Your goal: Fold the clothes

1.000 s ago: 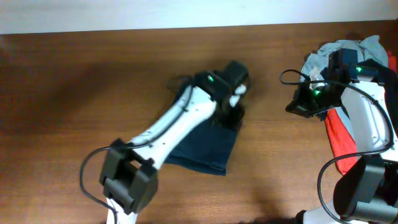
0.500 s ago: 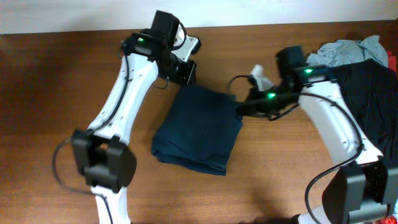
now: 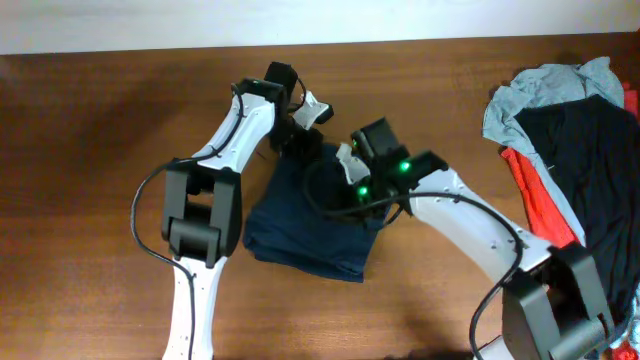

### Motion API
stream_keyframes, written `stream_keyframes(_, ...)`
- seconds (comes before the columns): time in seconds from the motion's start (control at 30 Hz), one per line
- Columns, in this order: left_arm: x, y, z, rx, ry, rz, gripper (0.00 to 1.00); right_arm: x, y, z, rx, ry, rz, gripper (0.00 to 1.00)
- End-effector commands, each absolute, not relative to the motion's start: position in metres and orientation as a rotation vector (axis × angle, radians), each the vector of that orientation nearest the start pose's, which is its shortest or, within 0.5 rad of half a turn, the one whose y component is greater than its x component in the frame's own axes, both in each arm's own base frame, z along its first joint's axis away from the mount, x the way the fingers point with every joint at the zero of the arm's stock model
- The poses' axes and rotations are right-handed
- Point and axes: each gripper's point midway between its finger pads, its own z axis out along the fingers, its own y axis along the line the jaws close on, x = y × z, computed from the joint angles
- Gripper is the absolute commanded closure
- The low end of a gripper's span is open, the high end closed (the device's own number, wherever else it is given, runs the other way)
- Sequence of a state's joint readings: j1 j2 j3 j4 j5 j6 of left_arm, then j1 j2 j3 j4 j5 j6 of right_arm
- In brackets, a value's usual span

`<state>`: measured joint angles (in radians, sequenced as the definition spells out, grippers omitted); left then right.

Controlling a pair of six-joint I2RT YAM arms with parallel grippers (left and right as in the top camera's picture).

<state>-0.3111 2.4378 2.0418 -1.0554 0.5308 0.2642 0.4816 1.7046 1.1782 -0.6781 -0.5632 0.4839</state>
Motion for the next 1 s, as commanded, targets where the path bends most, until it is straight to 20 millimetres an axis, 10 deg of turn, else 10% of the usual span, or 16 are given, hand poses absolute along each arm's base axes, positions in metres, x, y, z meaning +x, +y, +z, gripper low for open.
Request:
stream_keyframes(0.0, 0.457, -0.211, 0.002, 0.727, 2.899, -0.675, 0.96, 0.279, 0.249, 0.070, -0.010, 2.971, 0.972, 0.96)
stream_keyframes(0.4, 0.464, -0.191, -0.001, 0.622, 2.934, -0.649, 0.96, 0.283, 0.234, 0.028, 0.266, 2.929, 0.887, 0.96)
stream_keyframes(0.73, 0.459, -0.171, -0.005, 0.518, 3.022, -0.570, 0.96, 0.209, 0.189, -0.022, 0.791, 3.174, 0.712, 0.96)
stream_keyframes(0.97, 0.453, -0.134, -0.005, 0.403, 3.098, -0.579, 0.96, 0.259, 0.141, 0.002, 0.660, 3.042, 0.631, 0.96)
